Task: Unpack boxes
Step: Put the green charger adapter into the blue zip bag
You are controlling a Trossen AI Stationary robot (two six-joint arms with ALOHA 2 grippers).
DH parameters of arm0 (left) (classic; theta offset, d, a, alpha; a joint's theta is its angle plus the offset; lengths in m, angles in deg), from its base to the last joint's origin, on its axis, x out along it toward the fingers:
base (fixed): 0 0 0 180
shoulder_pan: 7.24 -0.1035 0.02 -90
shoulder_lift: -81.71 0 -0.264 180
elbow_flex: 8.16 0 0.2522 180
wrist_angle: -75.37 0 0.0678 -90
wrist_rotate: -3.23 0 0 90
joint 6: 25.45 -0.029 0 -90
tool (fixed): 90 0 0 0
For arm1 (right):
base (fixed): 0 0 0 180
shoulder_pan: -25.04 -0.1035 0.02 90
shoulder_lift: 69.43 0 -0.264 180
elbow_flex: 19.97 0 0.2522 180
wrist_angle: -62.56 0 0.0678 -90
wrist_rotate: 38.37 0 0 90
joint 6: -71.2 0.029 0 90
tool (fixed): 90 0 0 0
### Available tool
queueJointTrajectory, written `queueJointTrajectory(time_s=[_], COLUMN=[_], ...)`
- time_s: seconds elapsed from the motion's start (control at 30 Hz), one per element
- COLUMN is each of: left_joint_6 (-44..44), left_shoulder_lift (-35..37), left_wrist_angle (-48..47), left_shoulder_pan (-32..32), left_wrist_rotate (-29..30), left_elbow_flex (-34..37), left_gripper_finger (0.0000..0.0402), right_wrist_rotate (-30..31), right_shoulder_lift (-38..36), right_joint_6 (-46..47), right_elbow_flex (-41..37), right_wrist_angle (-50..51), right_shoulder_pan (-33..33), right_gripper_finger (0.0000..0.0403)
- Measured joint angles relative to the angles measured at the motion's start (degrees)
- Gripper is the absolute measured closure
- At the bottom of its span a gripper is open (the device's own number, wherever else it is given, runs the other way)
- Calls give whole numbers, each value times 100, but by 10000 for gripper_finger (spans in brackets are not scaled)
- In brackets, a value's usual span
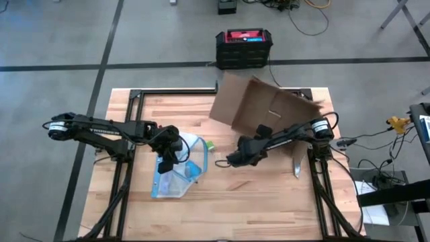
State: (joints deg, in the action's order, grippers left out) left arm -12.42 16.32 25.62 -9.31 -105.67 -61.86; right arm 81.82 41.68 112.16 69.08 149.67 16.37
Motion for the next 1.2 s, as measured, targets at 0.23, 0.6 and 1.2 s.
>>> queueJointTrajectory(time_s=[0.23, 0.6, 1.2], left_joint_6=[-2, -97, -143], left_shoulder_lift=[0, 0, 161], left_wrist_angle=[-7, -16, -915], left_shoulder_pan=[-1, -2, 3], left_wrist_rotate=[-4, -9, -13], left_elbow_flex=[0, 0, 0], left_gripper_finger=[401, 401, 401], right_wrist_rotate=[-674, -2157, -1949], right_shoulder_lift=[-7, -10, -724], right_joint_6=[262, 362, 771], right_elbow_flex=[434, 1408, 2039], right_wrist_angle=[-30, -120, 886], right_shoulder_pan=[-395, -509, -242], right_gripper_finger=[377, 267, 180])
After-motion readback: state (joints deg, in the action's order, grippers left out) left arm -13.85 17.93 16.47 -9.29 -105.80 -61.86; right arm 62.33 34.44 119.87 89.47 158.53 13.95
